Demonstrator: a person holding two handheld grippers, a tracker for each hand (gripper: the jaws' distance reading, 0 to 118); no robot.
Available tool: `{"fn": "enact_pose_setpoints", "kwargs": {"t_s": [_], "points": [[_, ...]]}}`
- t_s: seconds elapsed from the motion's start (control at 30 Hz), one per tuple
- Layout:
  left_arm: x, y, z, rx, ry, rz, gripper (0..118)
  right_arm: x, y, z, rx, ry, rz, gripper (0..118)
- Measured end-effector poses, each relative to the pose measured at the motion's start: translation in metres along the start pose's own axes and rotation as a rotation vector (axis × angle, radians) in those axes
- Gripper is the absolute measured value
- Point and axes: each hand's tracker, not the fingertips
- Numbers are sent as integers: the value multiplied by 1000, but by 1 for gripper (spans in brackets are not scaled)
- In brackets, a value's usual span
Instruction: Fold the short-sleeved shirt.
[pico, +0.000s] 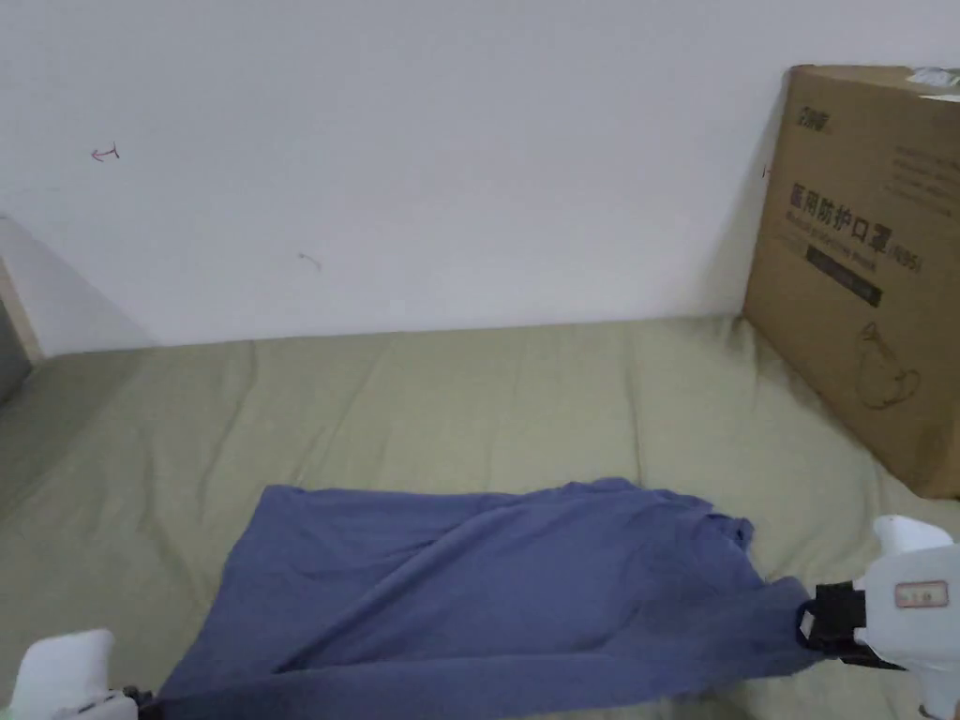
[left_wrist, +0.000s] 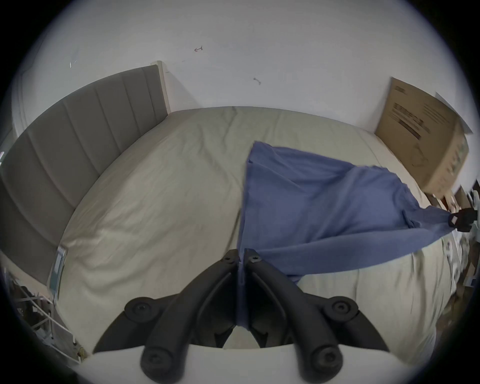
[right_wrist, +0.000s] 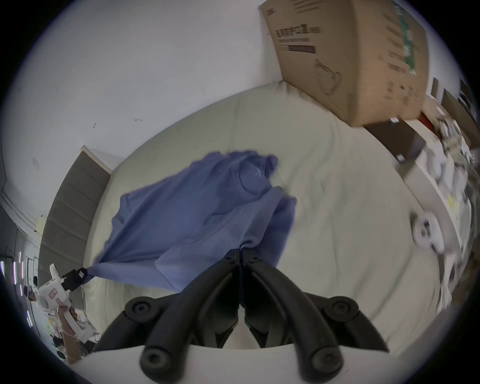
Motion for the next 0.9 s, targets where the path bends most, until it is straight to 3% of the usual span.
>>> {"fn": "enact_pose_setpoints", "kwargs": {"t_s": [0.13, 0.33, 0.53, 0.6, 0.63, 0.7, 0.73, 0.83, 0.9], "points": [[-6, -67, 45, -47, 9, -33, 1, 13, -86, 43, -17, -64, 51, 1], [-21, -140, 86, -137, 16, -71, 1, 52, -166, 71, -62, -98, -39, 1], [-31, -157, 86, -112, -9, -16, 2, 55, -191, 60, -78, -116, -31, 1], [-32, -156, 87, -94, -15, 27, 10, 51, -188, 58, -39, -127, -8, 2], [-32, -154, 89, -100, -11, 33, 32, 51, -187, 59, -26, -120, -18, 15], [-32, -152, 94, -100, -4, 30, 78, 51, -182, 64, -17, -119, -27, 64], [-35, -150, 98, -99, -5, 30, 89, 49, -180, 68, -12, -125, -21, 80], [-40, -147, 119, -68, -11, 43, 87, 38, -178, 93, 62, -126, 52, 80], [-46, -146, 135, -52, -19, 75, 79, 28, -181, 109, 89, -110, 96, 77]]}}
